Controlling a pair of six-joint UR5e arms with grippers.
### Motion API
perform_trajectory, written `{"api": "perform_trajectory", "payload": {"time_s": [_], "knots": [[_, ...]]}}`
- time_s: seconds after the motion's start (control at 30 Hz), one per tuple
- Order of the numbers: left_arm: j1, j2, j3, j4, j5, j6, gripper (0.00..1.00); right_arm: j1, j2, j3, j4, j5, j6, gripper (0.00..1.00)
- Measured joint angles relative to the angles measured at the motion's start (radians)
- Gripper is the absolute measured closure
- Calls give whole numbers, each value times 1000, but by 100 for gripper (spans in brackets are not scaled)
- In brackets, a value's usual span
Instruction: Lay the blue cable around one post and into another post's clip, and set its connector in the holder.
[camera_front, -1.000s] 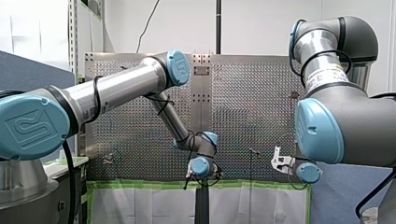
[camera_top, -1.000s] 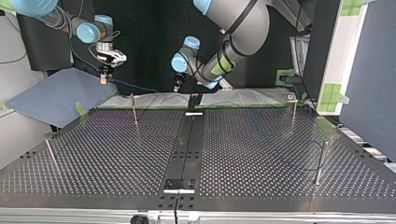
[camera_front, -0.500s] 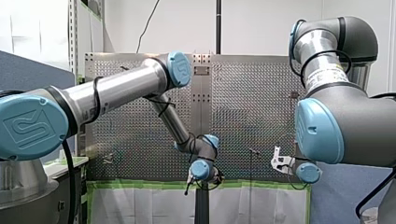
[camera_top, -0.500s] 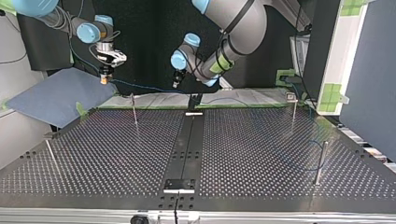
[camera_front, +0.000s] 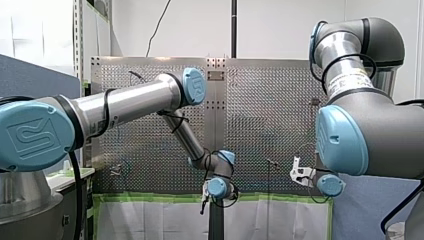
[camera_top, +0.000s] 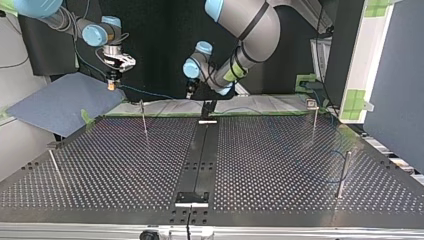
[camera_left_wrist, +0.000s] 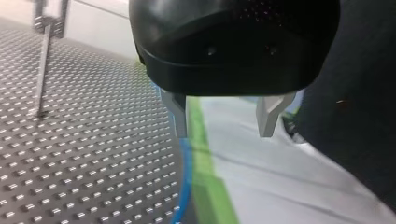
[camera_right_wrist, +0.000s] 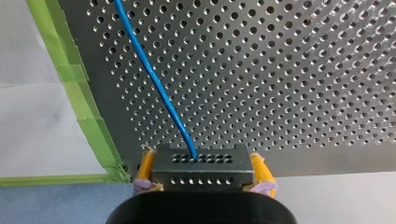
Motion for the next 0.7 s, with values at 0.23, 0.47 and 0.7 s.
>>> {"api": "perform_trajectory", "payload": {"time_s": [0.23, 0.47, 0.7], "knots": [[5, -1, 19, 4, -6, -3, 27, 0, 0, 0, 1, -1, 0, 100], [12, -2, 22, 9, -6, -4, 27, 0, 0, 0, 2, -1, 0, 100], [23, -3, 31, 12, -9, -11, 27, 0, 0, 0, 3, 0, -2, 100]]}}
